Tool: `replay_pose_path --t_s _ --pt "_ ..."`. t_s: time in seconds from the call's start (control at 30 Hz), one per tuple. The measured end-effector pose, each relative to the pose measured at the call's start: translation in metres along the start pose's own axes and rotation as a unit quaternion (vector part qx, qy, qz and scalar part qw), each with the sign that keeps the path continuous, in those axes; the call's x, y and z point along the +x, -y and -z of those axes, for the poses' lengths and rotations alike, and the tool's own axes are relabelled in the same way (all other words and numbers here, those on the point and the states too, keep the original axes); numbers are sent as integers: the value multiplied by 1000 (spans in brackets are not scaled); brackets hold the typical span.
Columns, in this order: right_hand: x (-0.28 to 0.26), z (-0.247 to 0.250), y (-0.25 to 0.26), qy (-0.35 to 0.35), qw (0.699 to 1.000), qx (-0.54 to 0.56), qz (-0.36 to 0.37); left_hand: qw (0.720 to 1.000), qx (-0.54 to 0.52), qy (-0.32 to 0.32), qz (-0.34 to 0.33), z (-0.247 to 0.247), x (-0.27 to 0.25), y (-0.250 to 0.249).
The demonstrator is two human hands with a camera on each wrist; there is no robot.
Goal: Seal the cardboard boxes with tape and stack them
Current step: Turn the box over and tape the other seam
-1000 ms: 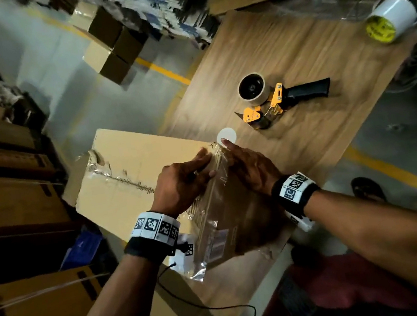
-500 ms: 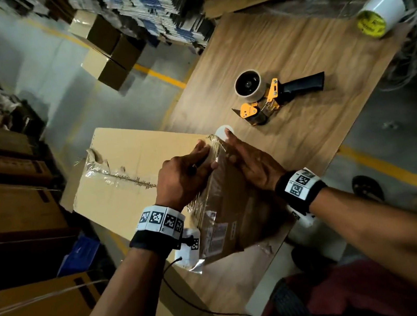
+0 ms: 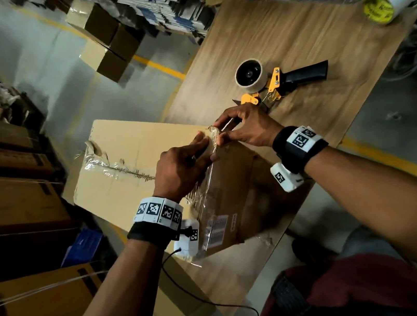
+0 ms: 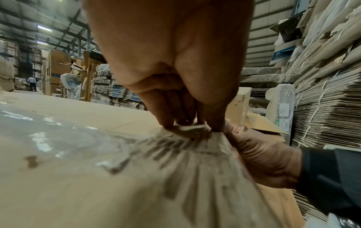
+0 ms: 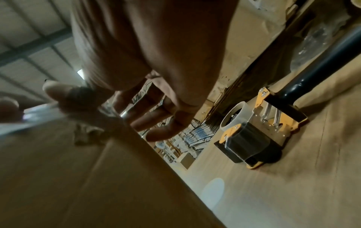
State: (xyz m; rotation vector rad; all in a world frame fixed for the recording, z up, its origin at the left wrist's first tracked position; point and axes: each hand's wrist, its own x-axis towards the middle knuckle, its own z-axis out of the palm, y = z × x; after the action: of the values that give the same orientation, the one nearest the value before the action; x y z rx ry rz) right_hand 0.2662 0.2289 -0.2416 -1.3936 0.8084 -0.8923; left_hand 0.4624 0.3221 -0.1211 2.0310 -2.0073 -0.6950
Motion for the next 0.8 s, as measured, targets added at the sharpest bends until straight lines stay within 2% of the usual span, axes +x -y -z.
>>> replay_pose_path --t_s 0.17,0.37,0.43,0.57,0.8 --pt "0 3 -5 21 995 -82 51 1000 14 20 -3 3 -2 -3" --pt "-12 23 -22 96 964 -248 11 997 34 62 -24 8 -12 -4" --pt "-14 22 -16 75 969 -233 30 997 32 61 -37 9 -13 -3" --pt "-1 0 1 55 963 -222 141 998 33 45 -25 6 -11 0" --pt "2 -3 -16 53 946 -280 156 999 6 27 -28 2 -17 5"
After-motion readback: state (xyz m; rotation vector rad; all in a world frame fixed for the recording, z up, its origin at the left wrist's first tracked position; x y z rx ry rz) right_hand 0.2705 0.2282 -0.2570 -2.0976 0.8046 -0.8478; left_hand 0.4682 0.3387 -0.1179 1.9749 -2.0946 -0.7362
